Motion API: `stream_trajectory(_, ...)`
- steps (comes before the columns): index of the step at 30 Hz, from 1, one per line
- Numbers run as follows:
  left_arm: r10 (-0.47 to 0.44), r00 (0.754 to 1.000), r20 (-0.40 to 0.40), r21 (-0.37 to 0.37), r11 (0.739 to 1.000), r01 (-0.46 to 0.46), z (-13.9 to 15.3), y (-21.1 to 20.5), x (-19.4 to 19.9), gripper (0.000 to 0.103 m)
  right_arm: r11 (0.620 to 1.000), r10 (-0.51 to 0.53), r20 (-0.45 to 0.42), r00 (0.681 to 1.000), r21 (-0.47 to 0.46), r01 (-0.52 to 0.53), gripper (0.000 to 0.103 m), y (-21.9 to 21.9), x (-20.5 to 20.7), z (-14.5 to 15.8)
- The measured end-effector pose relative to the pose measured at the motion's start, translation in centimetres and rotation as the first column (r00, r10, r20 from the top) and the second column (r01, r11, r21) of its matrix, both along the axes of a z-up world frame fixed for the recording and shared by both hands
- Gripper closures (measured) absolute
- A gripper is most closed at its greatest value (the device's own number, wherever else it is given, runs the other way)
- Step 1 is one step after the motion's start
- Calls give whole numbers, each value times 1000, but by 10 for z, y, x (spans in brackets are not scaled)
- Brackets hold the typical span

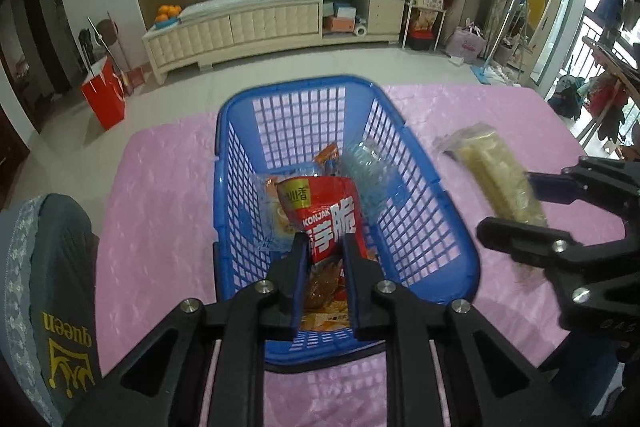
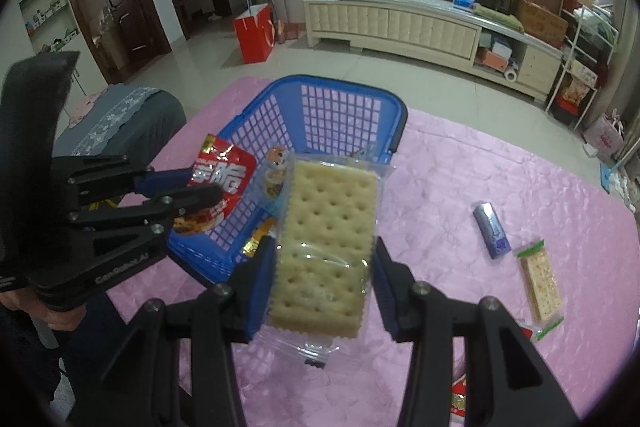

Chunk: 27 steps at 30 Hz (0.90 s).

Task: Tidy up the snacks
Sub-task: 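Carry both snacks over the basket and open the left gripper to drop the red bag, then lower the cracker pack into the basket and open the right gripper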

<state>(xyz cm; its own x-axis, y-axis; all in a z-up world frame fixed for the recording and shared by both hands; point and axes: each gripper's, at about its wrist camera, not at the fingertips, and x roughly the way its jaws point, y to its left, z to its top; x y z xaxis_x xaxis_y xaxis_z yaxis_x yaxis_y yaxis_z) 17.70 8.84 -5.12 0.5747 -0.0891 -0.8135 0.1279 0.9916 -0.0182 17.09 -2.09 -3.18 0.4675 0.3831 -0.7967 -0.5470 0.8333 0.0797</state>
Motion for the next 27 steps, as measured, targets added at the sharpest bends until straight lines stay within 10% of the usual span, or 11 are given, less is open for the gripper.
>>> stream_trajectory(11,24,1000,-10,28,999,-24,-9,7,-6,46,1000,-7,6,1000,-8,7,52,-6,-10,6)
stream_trajectory(27,84,995,59,9,996,-85,23,32,-32,40,998,64,2,998,-1,-64,52,26,-4,13)
